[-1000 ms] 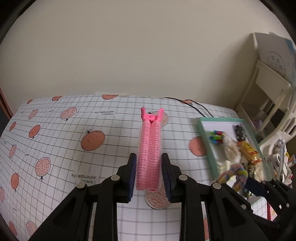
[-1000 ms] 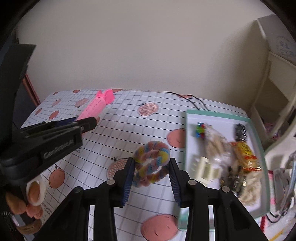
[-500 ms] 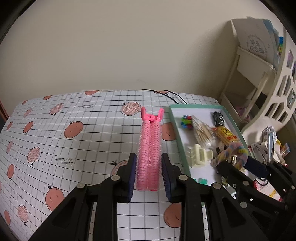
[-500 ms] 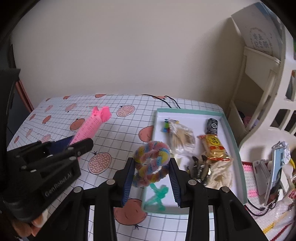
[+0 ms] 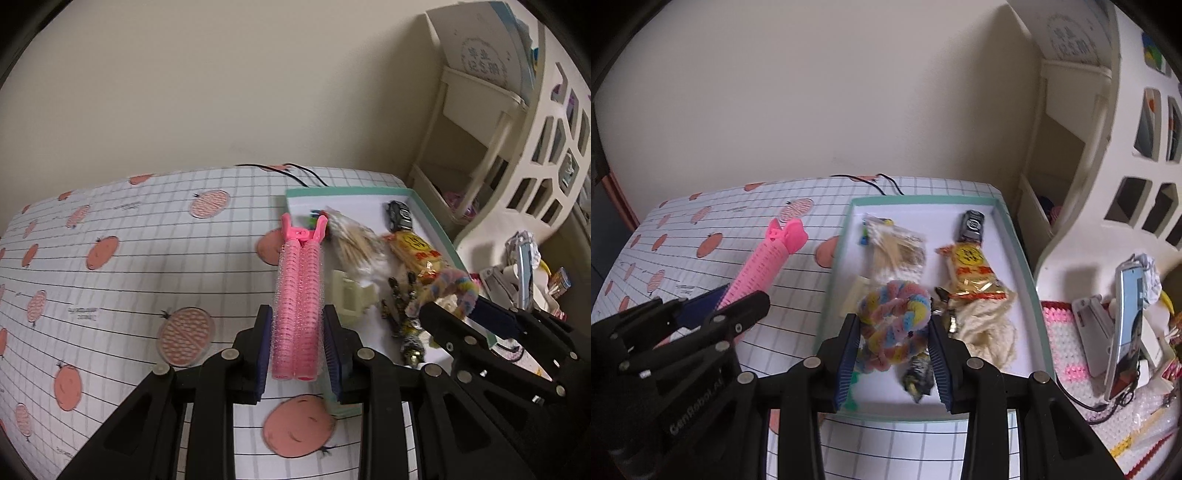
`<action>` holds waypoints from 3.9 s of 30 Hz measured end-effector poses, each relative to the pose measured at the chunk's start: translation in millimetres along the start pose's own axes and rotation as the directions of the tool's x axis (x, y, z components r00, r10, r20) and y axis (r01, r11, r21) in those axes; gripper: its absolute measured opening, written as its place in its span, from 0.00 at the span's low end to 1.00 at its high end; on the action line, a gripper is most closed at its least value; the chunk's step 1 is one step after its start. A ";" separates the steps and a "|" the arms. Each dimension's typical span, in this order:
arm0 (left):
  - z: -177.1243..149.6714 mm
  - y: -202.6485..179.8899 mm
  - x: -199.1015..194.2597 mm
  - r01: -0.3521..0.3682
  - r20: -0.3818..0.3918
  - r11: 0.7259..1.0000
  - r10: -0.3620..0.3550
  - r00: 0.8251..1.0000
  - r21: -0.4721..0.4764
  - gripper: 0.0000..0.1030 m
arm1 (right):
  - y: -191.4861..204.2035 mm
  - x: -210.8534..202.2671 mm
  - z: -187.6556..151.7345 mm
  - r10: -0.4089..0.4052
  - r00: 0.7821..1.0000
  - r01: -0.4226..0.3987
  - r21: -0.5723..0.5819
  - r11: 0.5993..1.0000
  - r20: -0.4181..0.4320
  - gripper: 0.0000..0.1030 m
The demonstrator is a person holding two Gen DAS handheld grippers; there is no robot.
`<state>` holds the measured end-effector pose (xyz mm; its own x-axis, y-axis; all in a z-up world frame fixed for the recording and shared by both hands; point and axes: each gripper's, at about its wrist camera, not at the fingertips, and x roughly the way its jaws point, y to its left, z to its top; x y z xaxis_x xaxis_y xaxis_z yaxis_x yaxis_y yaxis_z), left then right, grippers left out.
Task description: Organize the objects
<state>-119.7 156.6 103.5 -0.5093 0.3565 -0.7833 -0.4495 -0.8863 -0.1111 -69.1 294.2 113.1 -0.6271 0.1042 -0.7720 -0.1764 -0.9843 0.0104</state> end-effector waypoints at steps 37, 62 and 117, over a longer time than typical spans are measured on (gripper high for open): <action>-42.1 -50.5 56.5 0.039 -0.134 0.998 -0.032 0.990 0.052 0.28 | -61.0 41.7 -33.5 -0.074 0.991 0.085 0.096 0.992 -0.113 0.41; -42.9 -19.6 18.6 0.037 -0.086 0.999 -0.039 0.995 -0.019 0.56 | -49.4 27.3 -36.5 -0.047 0.995 0.054 0.092 0.994 -0.085 0.66; -193.2 96.6 -67.4 -0.139 0.075 0.954 0.165 0.984 -0.266 1.00 | 22.4 -49.7 -163.6 -0.006 1.000 0.006 0.063 0.998 0.001 1.00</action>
<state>13.0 -10.1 27.4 -0.6297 0.2268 -0.7430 -0.1624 -0.9737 -0.1597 82.3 243.7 47.7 -0.6265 0.1098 -0.7717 -0.2273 -0.9727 0.0460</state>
